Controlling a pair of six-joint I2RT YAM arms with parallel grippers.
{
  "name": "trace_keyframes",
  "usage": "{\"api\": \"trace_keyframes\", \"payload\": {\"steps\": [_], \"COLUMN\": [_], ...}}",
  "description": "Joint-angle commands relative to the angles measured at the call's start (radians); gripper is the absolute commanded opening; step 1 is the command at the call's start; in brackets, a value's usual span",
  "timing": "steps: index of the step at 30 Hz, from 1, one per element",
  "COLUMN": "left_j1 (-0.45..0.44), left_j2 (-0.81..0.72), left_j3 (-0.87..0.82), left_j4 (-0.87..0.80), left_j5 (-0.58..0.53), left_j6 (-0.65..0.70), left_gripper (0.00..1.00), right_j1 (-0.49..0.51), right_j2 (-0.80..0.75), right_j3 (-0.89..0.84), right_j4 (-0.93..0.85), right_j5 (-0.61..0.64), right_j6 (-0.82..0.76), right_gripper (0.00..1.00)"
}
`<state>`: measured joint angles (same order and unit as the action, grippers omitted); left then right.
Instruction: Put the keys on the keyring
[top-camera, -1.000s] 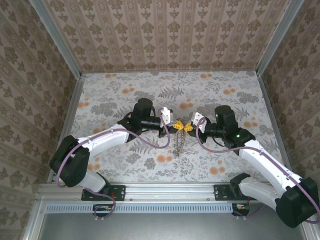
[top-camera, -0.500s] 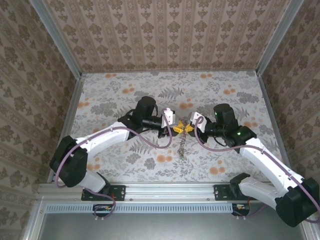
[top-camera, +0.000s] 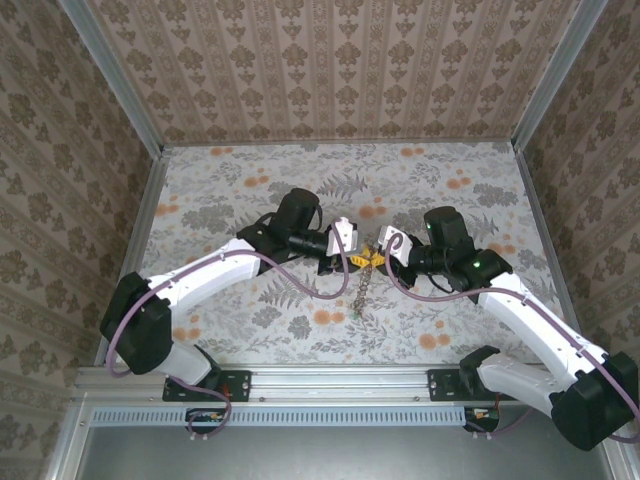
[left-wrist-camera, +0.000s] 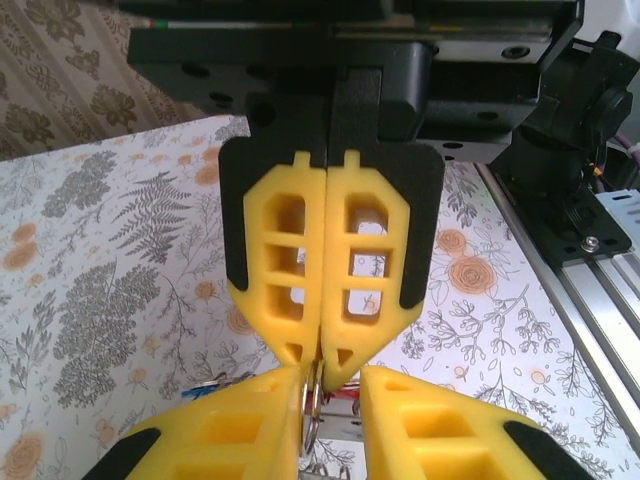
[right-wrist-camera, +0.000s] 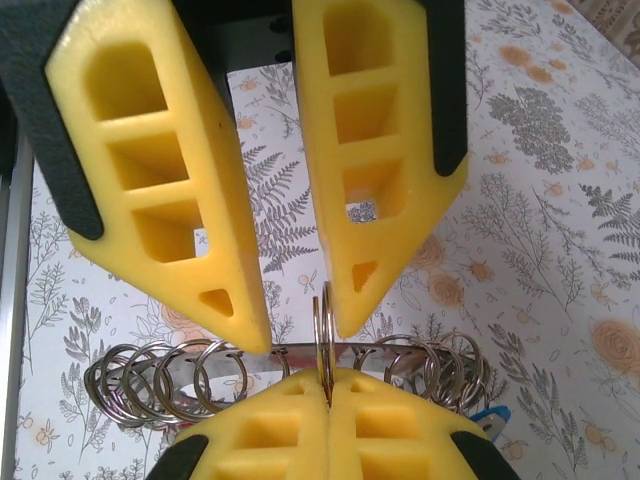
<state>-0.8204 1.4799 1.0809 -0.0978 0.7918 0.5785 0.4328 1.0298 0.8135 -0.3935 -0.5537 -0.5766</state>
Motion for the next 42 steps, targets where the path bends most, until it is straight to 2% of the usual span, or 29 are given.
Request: {"api": "trace_keyframes", "payload": {"steps": [1,10,13,16,18,21,26,34,42], "left_j1": [-0.008,-0.011,-0.011,-0.010,-0.009,0.003,0.031,0.042,0.044], "left_j2": [0.016,0.032,0.030,0.029,0.025,0.012,-0.013,-0.004,0.005], "left_j3": [0.031,0.047,0.049,0.050,0.044,0.013,-0.072,-0.147,-0.179], "left_j4": [-0.051,-0.095,-0.092,-0.089,-0.078,-0.010,0.201,0.404,0.478], "left_j5": [-0.002,-0.025,-0.022,-0.020,-0.019,0.013,0.094,0.133,0.119], "left_j6": [0.041,0.059,0.057,0.054,0.049,0.008,-0.113,-0.224,-0.256], "left_gripper": [0.20,0.19,0.14,0.02,0.00,0.00,0.00,0.00,0.00], "right_j1": [0.007,0.010,0.011,0.011,0.011,0.008,-0.023,-0.027,-0.030], "right_j2": [0.001,-0.007,-0.006,-0.007,-0.008,-0.016,-0.028,-0.072,-0.151], "right_j3": [0.050,0.050,0.050,0.050,0.044,0.018,-0.059,-0.144,-0.106], "right_j4": [0.006,0.020,0.021,0.018,0.020,0.048,0.148,0.234,0.131], "right_j5": [-0.005,-0.014,-0.012,-0.008,0.003,0.033,-0.008,-0.006,0.061], "right_j6": [-0.016,-0.010,-0.009,-0.012,-0.012,-0.001,0.075,0.153,0.109], "right_gripper": [0.00,0.00,0.00,0.00,0.00,0.04,0.12,0.16,0.23]}}
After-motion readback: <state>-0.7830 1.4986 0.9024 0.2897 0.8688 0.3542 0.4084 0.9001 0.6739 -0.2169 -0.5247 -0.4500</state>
